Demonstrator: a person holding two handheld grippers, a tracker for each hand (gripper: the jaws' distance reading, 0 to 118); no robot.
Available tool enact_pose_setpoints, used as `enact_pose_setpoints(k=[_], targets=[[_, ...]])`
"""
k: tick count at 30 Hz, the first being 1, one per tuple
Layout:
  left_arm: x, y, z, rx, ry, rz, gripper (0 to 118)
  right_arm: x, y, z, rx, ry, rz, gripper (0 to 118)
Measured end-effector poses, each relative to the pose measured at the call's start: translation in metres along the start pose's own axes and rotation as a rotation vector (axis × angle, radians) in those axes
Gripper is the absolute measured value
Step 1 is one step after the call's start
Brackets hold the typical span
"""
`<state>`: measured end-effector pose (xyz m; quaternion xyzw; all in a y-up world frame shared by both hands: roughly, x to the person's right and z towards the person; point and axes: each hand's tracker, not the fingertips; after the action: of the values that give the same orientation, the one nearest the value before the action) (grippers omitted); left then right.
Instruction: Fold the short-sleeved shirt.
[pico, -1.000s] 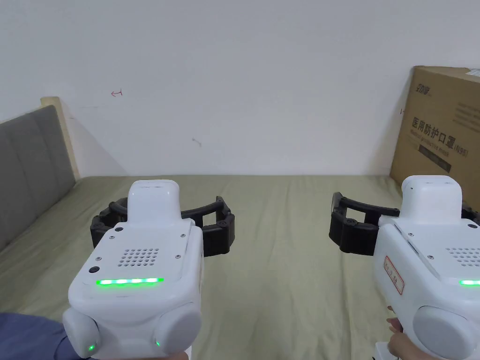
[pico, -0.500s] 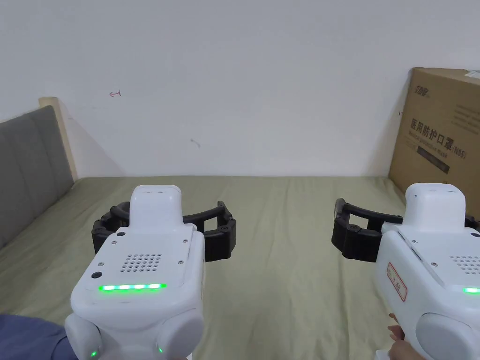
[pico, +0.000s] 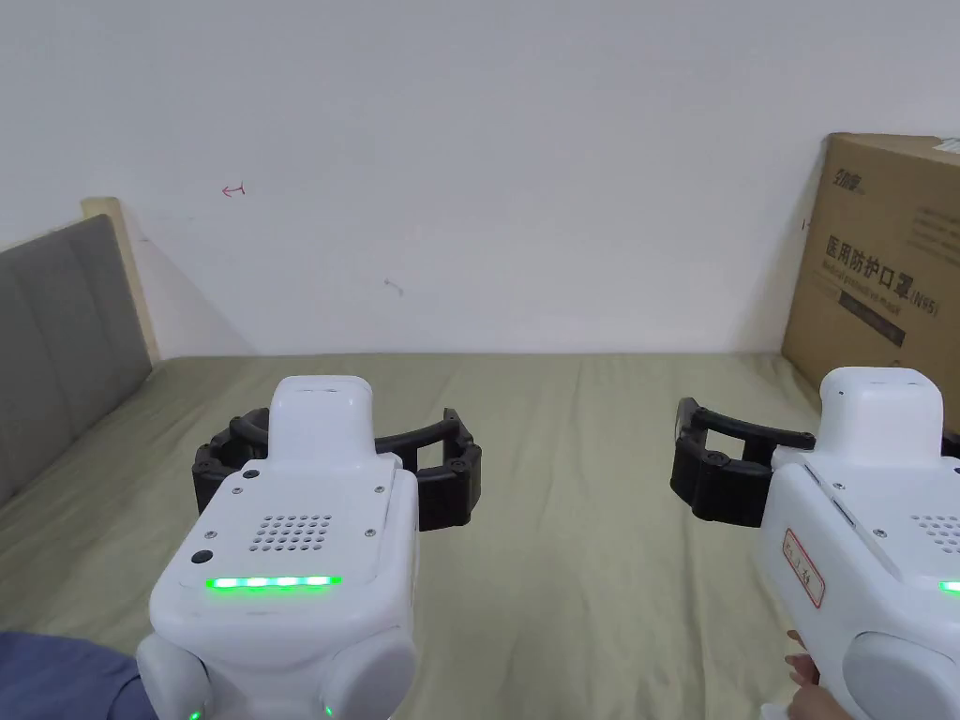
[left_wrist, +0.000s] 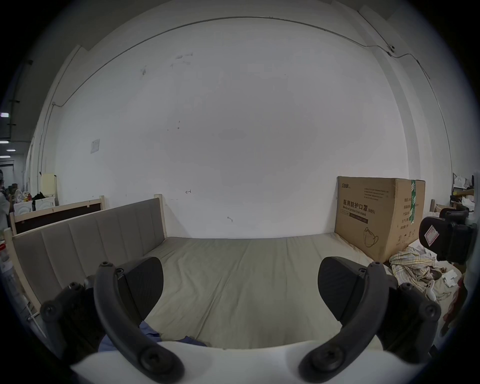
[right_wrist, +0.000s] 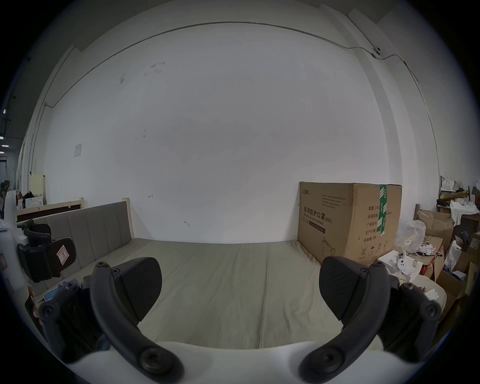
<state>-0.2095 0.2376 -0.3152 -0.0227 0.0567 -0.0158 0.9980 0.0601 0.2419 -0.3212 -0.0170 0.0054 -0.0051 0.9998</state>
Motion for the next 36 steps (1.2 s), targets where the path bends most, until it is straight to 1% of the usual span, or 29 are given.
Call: enact_pose_setpoints(k=[12, 21, 36], targets=[[-0.0033, 0.0001, 0.0, -0.001, -0.008, 0.016, 118, -0.0009, 0.0014, -0.0004, 0.002, 0.0, -0.001, 118], [-0.0035, 0.0024, -0.0009, 0.001, -0.004, 0.008, 118, -0.0019, 0.0039, -0.0001, 0.009, 0.003, 0.004, 118], [-0.0012, -0.0004, -0.0001, 0.0, -0.002, -0.02, 118, 0.001, -0.0002, -0.0001, 0.0, -0.011, -0.011, 118]])
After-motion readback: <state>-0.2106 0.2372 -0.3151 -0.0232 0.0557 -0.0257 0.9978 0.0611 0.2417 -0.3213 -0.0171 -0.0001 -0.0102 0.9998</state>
